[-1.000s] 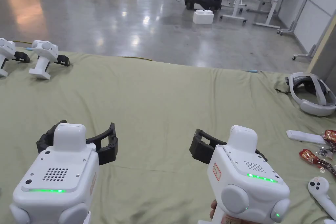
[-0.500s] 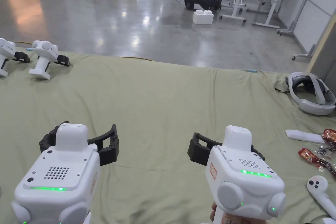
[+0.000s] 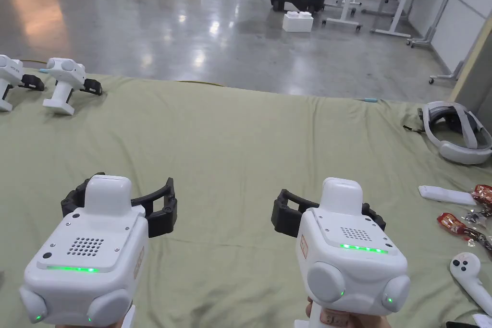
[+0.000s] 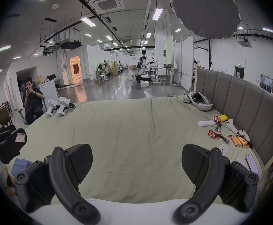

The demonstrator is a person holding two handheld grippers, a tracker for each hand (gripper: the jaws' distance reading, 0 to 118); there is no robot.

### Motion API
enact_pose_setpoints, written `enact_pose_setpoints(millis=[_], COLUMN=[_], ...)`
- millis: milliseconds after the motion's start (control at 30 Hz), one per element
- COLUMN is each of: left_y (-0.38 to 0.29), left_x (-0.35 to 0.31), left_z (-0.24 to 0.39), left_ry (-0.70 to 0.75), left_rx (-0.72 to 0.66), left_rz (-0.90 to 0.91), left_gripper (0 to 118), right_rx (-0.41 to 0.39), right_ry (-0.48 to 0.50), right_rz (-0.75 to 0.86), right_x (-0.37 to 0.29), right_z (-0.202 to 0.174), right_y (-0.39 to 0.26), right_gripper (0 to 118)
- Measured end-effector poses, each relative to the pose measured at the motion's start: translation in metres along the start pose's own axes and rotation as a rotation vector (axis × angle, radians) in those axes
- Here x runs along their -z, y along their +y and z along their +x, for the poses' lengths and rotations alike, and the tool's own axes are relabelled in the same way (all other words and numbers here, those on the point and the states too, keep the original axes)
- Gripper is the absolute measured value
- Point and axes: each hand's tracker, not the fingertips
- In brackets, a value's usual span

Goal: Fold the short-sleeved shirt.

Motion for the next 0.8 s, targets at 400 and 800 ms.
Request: enact_pose_setpoints(millis=[400,800], left_y=[-0.001,0.000], left_x=[0.004,0.009], left_z=[0.004,0.000], left_ry=[-0.011,0.003], left_rx=[-0.004,-0.017], left_rz=[-0.005,-0.002], left_gripper=[106,106], right_rx=[0.013,0.002], right_ry=[0.065,0.077], right_rz=[-0.025,0.086], right_x=[0.004,0.008], right_z=[0.003,0.018], right_y=[-0.008,-0.012], right_gripper=[114,114])
